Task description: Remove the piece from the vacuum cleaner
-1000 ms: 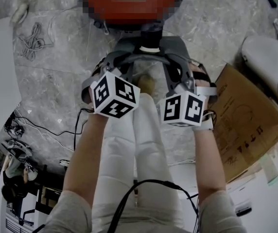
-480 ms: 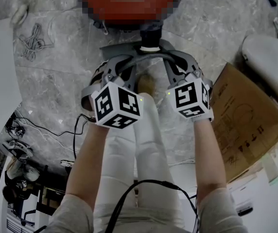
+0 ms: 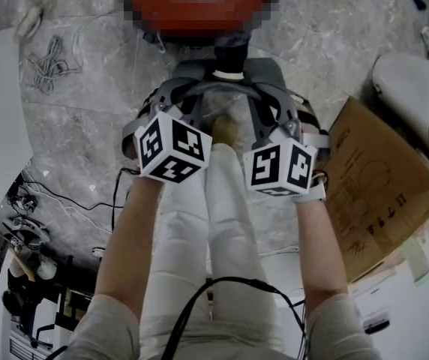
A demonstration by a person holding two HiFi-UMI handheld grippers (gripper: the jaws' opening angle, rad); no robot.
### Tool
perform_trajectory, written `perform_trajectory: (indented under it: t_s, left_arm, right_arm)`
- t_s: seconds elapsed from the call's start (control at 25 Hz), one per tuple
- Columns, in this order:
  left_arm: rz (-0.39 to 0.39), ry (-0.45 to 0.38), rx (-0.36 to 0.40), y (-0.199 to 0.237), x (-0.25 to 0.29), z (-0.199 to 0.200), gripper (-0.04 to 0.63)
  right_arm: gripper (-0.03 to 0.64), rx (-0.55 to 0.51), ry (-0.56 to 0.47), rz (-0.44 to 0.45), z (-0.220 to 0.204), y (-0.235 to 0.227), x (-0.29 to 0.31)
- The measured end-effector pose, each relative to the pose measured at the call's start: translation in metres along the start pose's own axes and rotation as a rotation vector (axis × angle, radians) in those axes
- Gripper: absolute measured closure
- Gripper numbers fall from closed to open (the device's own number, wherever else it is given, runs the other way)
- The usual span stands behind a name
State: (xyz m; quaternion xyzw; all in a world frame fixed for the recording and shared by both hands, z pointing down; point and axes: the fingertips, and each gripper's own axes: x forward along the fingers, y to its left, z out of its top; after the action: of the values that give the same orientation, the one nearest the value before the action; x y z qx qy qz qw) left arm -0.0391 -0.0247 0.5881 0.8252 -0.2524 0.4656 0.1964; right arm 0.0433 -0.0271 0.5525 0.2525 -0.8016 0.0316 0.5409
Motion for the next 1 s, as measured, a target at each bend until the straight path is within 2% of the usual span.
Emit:
perform_trajectory:
  t_s: [0.12,0.2,0.32,0.56,0.84,0.92,1.0]
  left_arm:
    - [-0.009,0.01,-0.005,0.0,0.006,-0.003,0.561]
    - [-0.013,0.016,-0.016,0.0,0.005,-0.004,0.561]
    - [-0.01,0.01,-0.014,-0.005,-0.001,-0.001,0.561]
    - [0.025,0.003,0.063,-0.007,-0.016,0.01,0.561]
    - [0.032,-0.015,0.108,-0.011,-0.02,0.016,0.561]
    - [0.032,-0.019,0.097,-0.012,-0.016,0.012,0.561]
    - [0.031,-0.016,0.076,-0.01,-0.01,0.008,0.561]
  right_arm:
    - [0.591,-0.081,0.025,-0.013,0.003,0.002,-0.003]
    - [0.591,-0.097,0.019,-0.015,0.003,0.003,-0.002]
    - [0.591,-0.015,-0.017,-0.004,-0.002,0.0,0.001]
    - [0.591,0.17,-0.112,0.058,-0.009,0.0,0.005]
    - [0.591,0.39,-0.193,0.114,-0.015,0.001,0.015]
    - [0.591,0.341,-0.16,0.077,-0.015,-0.001,0.013]
    - [0.591,0.211,-0.101,0.022,-0.013,-0.002,0.009]
